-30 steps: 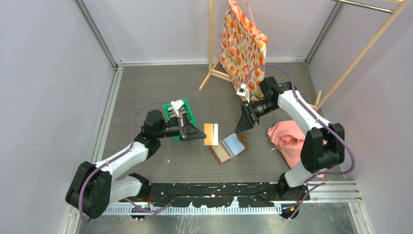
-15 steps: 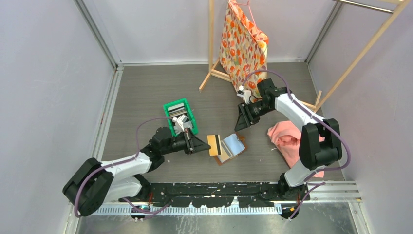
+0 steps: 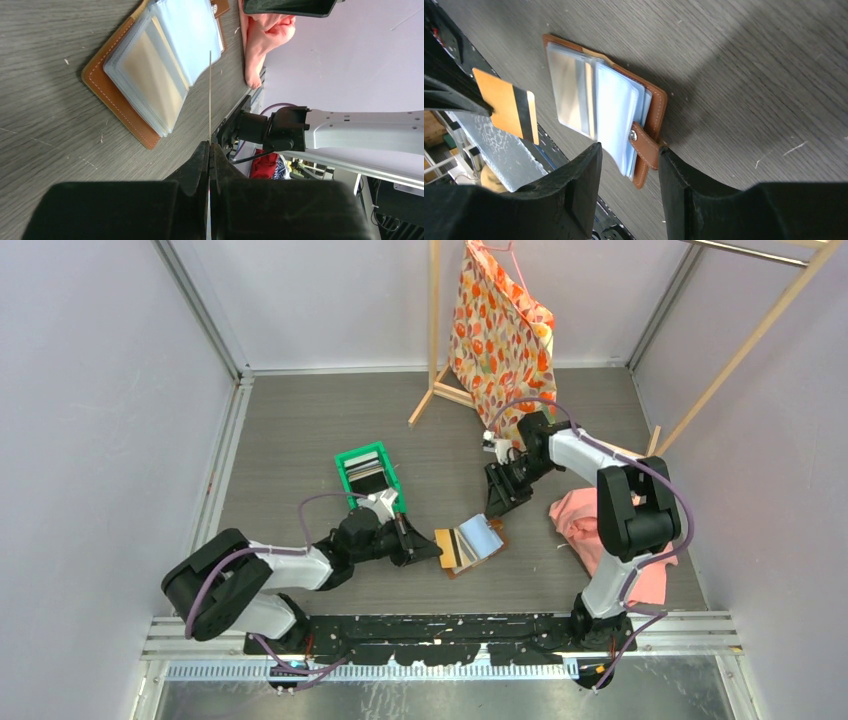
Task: Put the credit cards into the card holder
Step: Pick up the credit card from the storage box.
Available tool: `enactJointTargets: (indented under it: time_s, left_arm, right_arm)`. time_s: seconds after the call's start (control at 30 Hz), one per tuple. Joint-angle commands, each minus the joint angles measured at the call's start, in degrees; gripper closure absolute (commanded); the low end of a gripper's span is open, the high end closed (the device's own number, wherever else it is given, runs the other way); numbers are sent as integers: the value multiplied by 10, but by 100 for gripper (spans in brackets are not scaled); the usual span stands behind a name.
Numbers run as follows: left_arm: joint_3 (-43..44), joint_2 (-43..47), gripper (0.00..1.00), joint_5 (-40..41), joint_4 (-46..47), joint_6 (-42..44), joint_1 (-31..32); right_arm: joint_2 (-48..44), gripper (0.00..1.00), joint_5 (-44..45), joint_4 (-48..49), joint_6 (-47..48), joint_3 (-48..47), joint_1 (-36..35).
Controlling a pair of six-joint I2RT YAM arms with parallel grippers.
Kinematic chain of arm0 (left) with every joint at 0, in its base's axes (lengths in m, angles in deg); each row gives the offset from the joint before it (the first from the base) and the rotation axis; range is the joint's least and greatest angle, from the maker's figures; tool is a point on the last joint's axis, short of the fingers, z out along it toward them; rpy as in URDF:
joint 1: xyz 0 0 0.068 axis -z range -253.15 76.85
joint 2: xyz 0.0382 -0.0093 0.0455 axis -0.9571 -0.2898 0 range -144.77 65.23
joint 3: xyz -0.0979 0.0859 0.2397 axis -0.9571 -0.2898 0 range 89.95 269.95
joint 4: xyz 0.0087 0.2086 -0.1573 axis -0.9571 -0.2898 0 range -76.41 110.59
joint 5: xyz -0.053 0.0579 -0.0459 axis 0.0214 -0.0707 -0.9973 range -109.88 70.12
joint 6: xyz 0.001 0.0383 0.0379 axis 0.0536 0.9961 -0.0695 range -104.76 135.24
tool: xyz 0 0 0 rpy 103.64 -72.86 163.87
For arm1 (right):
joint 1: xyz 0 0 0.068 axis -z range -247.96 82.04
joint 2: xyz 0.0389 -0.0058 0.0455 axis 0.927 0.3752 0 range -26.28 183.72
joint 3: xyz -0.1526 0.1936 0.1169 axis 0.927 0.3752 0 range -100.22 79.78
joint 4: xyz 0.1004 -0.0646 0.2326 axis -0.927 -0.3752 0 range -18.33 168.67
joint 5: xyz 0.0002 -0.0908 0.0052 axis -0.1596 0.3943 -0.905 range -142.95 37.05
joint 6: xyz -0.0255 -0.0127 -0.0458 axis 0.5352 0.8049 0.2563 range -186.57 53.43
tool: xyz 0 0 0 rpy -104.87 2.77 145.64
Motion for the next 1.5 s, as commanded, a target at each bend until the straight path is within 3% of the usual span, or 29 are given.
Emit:
enactJointTargets:
  time_s: [0.0, 0.2, 0.5, 0.67, 0.97, 1.2, 1.3, 1.47]
  left_arm:
    - [27, -27, 100, 46, 53, -11, 30]
    - [18, -74, 100, 53, 111, -35, 37]
    - [12, -60, 100, 79, 94, -39, 37]
    - [11, -6, 100, 94, 11, -14, 37]
    - [18, 170, 100, 139, -229, 48, 28]
    - [12, 212, 99, 114, -258, 63, 3]
    - [16, 205, 99, 95, -246, 70, 1]
    - [16, 203, 100, 71, -234, 81, 0]
  right_arm:
    - [23, 50, 25, -22, 21, -24, -10]
    - [31, 50, 32, -28, 27, -27, -14]
    - [43, 51, 30, -40, 32, -33, -19]
    - [49, 54, 4, -78, 53, -42, -24]
    - [45, 62, -39, -145, 97, -50, -66]
    - [38, 63, -57, -171, 122, -55, -112]
    - [3, 61, -43, -123, 95, -46, -104]
    - [-72, 48, 68, -8, 20, 3, -58]
